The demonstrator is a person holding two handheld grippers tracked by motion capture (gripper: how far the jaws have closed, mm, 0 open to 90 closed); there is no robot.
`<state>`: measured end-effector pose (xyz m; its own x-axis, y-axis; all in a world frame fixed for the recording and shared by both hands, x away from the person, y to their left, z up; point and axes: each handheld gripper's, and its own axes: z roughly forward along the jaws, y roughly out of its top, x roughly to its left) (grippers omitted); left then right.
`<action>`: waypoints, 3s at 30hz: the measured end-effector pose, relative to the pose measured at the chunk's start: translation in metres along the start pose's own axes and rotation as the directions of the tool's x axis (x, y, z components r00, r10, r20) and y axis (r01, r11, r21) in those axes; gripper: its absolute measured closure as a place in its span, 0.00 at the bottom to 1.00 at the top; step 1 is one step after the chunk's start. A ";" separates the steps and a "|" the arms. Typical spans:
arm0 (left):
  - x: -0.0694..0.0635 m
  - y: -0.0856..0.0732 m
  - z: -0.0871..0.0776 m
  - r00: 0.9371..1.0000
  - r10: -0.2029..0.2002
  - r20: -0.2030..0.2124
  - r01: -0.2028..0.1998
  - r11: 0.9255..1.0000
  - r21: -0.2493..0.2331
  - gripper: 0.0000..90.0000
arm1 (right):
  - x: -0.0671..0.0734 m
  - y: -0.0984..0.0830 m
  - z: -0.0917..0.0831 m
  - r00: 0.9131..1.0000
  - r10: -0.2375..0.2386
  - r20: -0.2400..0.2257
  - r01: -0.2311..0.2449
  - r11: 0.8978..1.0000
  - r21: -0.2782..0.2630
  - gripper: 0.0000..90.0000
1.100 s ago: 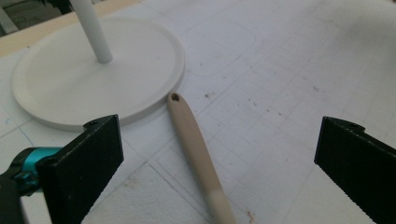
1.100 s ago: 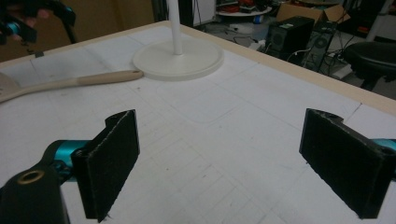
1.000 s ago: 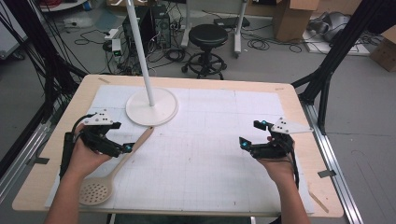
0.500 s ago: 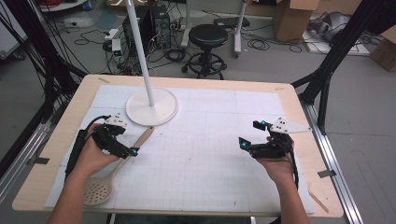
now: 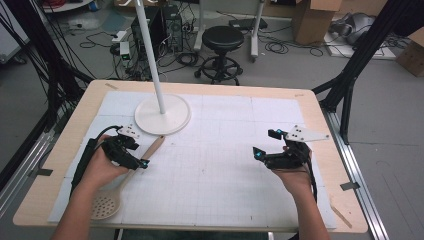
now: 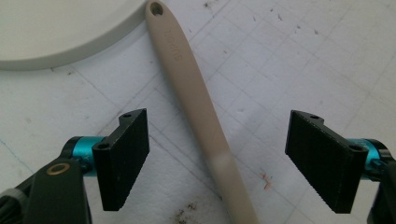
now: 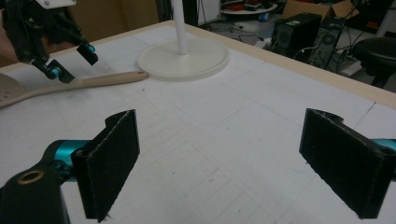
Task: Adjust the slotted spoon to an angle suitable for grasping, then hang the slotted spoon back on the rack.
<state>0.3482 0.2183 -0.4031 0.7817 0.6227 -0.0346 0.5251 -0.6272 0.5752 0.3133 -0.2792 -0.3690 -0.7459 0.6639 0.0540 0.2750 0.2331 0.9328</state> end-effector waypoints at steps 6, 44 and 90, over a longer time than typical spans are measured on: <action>-0.002 0.000 0.000 1.000 0.002 -0.006 -0.002 1.000 0.003 0.26 | 0.003 0.001 0.000 1.000 -0.004 -0.002 0.004 1.000 -0.002 0.13; -0.004 0.002 0.019 0.998 -0.027 -0.049 0.035 0.986 0.165 0.52 | -0.001 0.000 -0.002 1.000 0.004 0.006 -0.004 1.000 -0.004 0.13; -0.026 0.019 -0.015 0.999 -0.019 0.027 0.018 0.999 0.037 0.83 | -0.003 -0.004 -0.001 1.000 0.001 0.012 -0.001 1.000 0.006 0.13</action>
<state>0.3327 0.1974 -0.3792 0.7800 0.6222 -0.0675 0.5517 -0.6326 0.5436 0.3141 -0.2830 -0.3723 -0.7379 0.6730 0.0508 0.2795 0.2361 0.9307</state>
